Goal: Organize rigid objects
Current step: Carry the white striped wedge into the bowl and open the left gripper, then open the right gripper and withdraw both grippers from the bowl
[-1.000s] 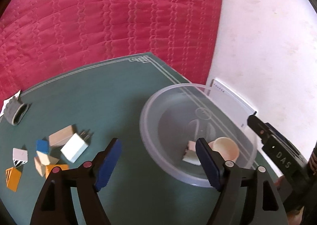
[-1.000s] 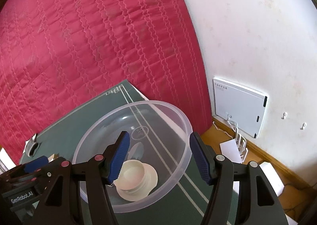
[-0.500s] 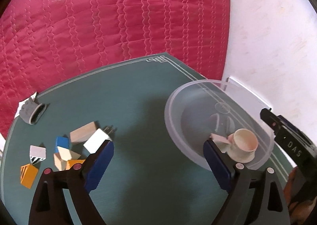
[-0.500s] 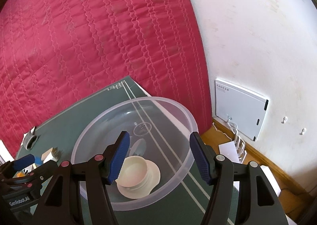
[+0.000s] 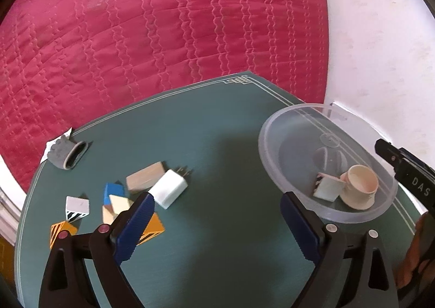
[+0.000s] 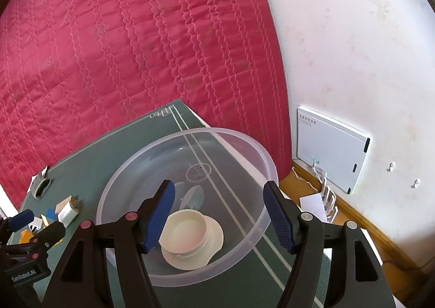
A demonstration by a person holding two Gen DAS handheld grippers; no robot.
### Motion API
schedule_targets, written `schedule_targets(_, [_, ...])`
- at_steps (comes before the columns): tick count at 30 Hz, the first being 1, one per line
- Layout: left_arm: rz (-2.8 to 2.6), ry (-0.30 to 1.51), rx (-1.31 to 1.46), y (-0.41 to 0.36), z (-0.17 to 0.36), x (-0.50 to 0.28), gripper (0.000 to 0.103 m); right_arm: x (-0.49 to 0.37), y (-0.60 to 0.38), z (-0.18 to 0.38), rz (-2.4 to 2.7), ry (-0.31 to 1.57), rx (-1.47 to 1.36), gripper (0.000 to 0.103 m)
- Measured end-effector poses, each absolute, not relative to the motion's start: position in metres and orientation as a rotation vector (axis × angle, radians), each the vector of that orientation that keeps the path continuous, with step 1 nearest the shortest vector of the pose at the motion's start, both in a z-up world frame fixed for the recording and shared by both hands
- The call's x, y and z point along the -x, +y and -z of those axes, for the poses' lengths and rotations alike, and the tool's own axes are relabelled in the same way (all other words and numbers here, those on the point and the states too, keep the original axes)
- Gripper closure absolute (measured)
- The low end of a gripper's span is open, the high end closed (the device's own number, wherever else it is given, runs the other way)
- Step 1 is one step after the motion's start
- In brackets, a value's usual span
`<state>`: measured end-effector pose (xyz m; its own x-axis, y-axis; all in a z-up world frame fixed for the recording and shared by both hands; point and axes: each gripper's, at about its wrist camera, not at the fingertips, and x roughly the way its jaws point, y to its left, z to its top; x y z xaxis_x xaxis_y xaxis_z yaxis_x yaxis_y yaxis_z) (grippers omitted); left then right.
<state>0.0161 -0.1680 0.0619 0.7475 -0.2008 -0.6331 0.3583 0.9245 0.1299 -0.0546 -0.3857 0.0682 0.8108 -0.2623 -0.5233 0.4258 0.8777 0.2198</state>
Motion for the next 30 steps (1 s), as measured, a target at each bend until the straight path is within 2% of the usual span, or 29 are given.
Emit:
schedule_targets(3, [0.292, 0.659, -0.247, -0.159, -0.062, -0.016, 0.007, 0.055, -0.384, -0.07, 0.377, 0.5, -0.326, 0.03])
schedule_targets(17, [0.193, 0.656, -0.214, -0.102, -0.061, -0.014, 0.006, 0.057, -0.344, -0.077, 0.327, 0.489, -0.159, 0.029])
schedule_targets(30, [0.066, 0.683, -0.169, -0.029, -0.054, -0.015, 0.005, 0.049, -0.286, -0.079, 0.124, 0.581, -0.111, 0.029])
